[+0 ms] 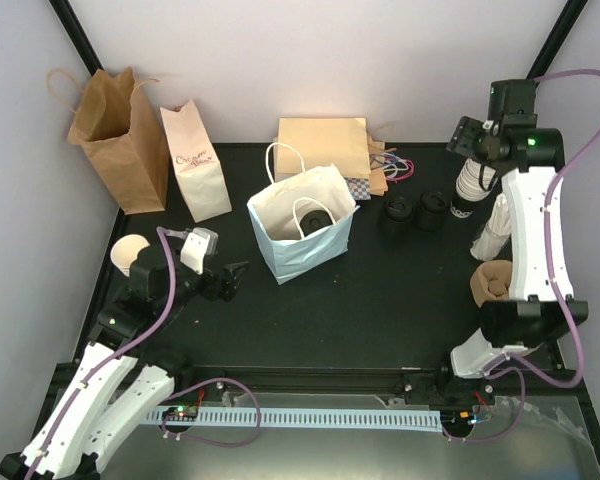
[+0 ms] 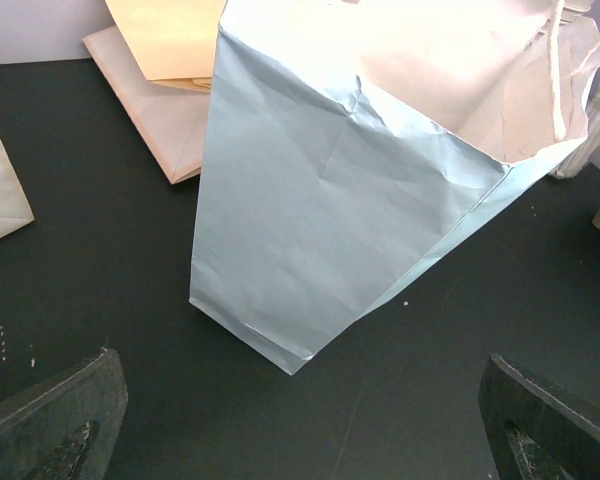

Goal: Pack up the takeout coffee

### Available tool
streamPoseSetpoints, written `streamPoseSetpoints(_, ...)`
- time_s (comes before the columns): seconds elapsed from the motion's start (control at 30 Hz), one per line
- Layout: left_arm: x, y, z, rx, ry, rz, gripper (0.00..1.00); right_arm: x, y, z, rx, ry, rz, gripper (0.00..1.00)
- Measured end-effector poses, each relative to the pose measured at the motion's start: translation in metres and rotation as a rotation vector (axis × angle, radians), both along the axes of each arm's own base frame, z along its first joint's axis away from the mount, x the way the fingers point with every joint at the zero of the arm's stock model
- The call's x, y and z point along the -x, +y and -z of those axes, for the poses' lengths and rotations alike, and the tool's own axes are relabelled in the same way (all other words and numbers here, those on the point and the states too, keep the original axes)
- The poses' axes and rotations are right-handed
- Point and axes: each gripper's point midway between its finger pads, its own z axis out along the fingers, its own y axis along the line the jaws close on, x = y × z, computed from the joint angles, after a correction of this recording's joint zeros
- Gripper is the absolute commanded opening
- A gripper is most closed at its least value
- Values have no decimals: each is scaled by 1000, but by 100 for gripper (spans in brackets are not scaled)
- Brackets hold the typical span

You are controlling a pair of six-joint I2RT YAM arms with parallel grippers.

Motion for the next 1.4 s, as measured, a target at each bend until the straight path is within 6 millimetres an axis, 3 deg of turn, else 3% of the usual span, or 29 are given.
streamPoseSetpoints(0.1, 0, 0, 1, 1, -2, 0, 99, -24, -22, 13, 5, 37, 53, 65)
streamPoseSetpoints(0.27, 1, 0, 2, 1, -4, 0, 99, -57, -37, 47, 60, 123, 79, 53)
streamPoseSetpoints(0.47, 1, 2, 2, -1, -7, -7, 99, -83, -53, 86, 136, 231, 98, 50)
streamPoseSetpoints(0.9, 0, 6, 0, -7, -21, -29, 99, -108, -73, 104, 247, 280, 124, 41)
streamPoseSetpoints(1.4, -2, 5, 1, -10, -19, -31, 99, -120, -76, 118, 287, 302, 103, 11)
